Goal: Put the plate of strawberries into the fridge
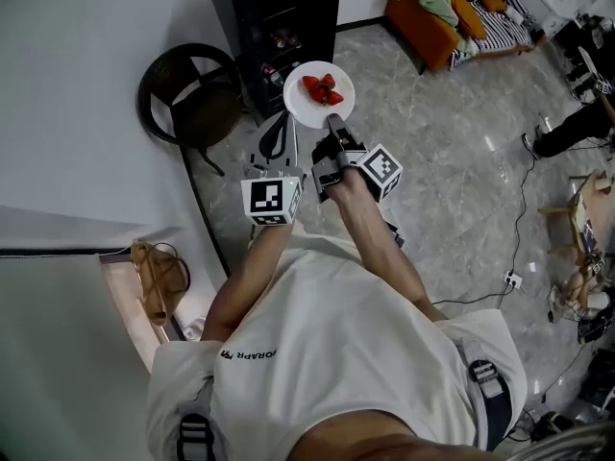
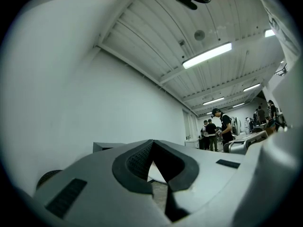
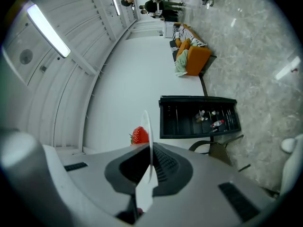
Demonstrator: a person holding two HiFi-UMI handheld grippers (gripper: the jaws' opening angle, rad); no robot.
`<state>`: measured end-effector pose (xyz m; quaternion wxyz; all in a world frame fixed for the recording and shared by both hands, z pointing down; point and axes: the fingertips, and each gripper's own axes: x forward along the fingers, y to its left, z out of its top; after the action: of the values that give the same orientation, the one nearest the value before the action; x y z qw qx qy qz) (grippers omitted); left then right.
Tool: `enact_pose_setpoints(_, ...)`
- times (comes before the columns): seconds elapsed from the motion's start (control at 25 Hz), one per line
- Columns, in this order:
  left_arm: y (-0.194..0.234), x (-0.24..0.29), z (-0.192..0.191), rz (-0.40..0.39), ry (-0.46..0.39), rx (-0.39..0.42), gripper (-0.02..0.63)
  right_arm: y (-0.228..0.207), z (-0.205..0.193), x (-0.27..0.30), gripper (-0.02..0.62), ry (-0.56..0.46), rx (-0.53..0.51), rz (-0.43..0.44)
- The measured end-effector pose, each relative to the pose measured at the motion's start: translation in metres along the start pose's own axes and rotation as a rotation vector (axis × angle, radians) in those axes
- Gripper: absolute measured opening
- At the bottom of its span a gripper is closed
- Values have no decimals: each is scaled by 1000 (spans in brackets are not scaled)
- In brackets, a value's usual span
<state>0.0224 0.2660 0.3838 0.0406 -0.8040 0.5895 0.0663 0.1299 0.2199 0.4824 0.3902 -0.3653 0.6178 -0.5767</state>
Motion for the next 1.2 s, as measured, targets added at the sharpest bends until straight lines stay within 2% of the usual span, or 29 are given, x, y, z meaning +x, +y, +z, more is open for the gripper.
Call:
enact_pose_setpoints(0.16,13,12,-10,6,-2,-2,2,-8,-3,20,20,20,-16,-13)
enact_pose_setpoints(0.32,31,41,-27,10,-6,-54,2,-20,5,51,18,22,-21,-24)
enact_pose_setpoints(0.6,79,102,-56,19,33,-75,2,-37,24,128,18,9,-21,-42)
enact_pose_setpoints(1.2,156,226,-83,-51,97,-92,2,-61,38,269,18,-19,7,-140)
